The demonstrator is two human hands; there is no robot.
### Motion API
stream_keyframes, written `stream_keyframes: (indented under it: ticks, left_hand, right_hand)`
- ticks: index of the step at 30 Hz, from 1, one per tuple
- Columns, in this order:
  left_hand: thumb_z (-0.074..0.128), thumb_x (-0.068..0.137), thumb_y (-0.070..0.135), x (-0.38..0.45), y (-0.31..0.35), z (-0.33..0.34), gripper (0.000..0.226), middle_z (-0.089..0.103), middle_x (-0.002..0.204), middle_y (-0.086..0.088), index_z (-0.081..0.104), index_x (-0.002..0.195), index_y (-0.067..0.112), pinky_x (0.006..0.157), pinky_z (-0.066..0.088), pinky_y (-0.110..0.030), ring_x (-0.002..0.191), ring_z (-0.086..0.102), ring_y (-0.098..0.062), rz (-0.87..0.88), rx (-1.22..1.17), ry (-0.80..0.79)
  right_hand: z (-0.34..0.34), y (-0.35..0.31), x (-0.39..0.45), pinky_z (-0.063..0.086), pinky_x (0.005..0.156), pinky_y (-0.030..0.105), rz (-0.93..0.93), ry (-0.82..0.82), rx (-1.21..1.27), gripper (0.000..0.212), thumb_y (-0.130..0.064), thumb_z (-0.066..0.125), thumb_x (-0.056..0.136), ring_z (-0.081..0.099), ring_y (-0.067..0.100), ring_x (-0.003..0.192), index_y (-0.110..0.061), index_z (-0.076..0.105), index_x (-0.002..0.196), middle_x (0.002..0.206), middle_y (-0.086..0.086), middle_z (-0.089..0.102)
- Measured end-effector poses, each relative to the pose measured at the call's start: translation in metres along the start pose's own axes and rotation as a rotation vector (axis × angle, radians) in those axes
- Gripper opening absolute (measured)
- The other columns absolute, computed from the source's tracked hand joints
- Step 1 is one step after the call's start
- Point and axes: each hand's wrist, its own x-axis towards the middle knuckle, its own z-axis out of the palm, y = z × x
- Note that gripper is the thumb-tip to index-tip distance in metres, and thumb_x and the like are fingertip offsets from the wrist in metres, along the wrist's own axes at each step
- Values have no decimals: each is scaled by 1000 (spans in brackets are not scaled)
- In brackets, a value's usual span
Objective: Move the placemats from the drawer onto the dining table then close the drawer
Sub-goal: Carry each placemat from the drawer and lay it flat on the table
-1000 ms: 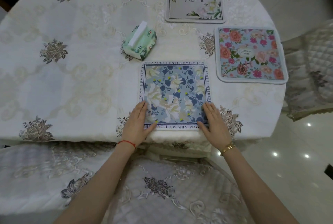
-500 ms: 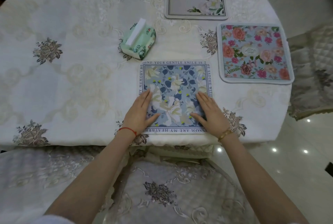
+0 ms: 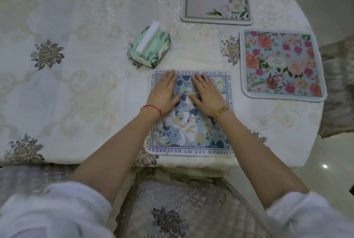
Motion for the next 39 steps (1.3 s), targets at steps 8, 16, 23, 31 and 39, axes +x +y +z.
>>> stream_keyframes:
  ticks: [8,16,23,31,39]
  left_hand:
    - [41,91,62,1,-22,-3,86,8,161,-3,9,153,12,121,5,-32,148,7,-17,3,41,32]
    - [49,93,50,-12,-31,-8,80,16,159,-11,16,151,6,121,4,-32,147,12,-22,-2,33,79]
    - [44,94,51,10,-2,1,80,7,161,-7,8,153,9,121,3,-29,149,5,-19,55,15,-3]
    - [40,93,58,-13,-33,-2,83,4,162,-2,5,153,13,120,4,-29,148,4,-15,-53,19,44]
    - [55,91,45,-47,-10,-1,81,14,160,-8,17,151,7,120,9,-28,148,11,-20,-71,-50,82]
  right_hand:
    - [-9,35,-11,2,122,34,38,43,30,85,-65,40,91,1,13,149,-18,7,155,162,-2,6]
    - [-14,39,-18,6,122,36,131,139,76,86,-59,48,91,4,19,149,-12,13,154,162,4,11]
    - [-5,7,16,3,122,36,-54,5,48,77,-56,41,96,1,17,150,-15,10,154,162,0,7]
    - [-19,58,-29,0,121,30,125,85,77,83,-60,44,92,2,12,149,-17,9,155,162,-2,7]
    - [-8,28,-62,-4,120,28,96,125,70,77,-54,46,95,-1,13,148,-14,16,154,161,2,9]
